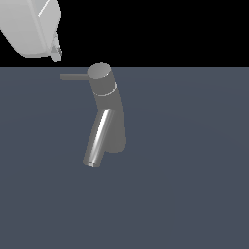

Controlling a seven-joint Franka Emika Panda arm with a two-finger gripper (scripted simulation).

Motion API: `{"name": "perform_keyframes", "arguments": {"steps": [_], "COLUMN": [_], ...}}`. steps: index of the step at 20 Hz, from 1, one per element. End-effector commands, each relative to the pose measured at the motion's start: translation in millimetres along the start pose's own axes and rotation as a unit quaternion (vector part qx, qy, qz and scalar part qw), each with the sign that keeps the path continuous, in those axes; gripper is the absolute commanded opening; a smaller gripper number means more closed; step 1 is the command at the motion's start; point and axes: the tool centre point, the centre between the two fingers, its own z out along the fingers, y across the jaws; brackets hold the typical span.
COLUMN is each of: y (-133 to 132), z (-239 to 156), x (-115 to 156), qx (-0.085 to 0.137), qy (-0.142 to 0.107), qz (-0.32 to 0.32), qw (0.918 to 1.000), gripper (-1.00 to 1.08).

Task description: Turn on the faucet by rotating a designated handle.

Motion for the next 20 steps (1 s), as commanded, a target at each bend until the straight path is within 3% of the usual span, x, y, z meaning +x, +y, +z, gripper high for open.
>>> {"name": "perform_keyframes", "arguments": {"steps": [1, 20], "y": [-6.5, -42.2], "z": [7.4, 47.1], "x": [0.6, 15.4], "qx": [0.007, 0.04], "qy": [0.007, 0.053], "qz": [0.024, 0.152], "qw": [0.9997, 0.9862], "gripper": [-1.0, -1.0]}}
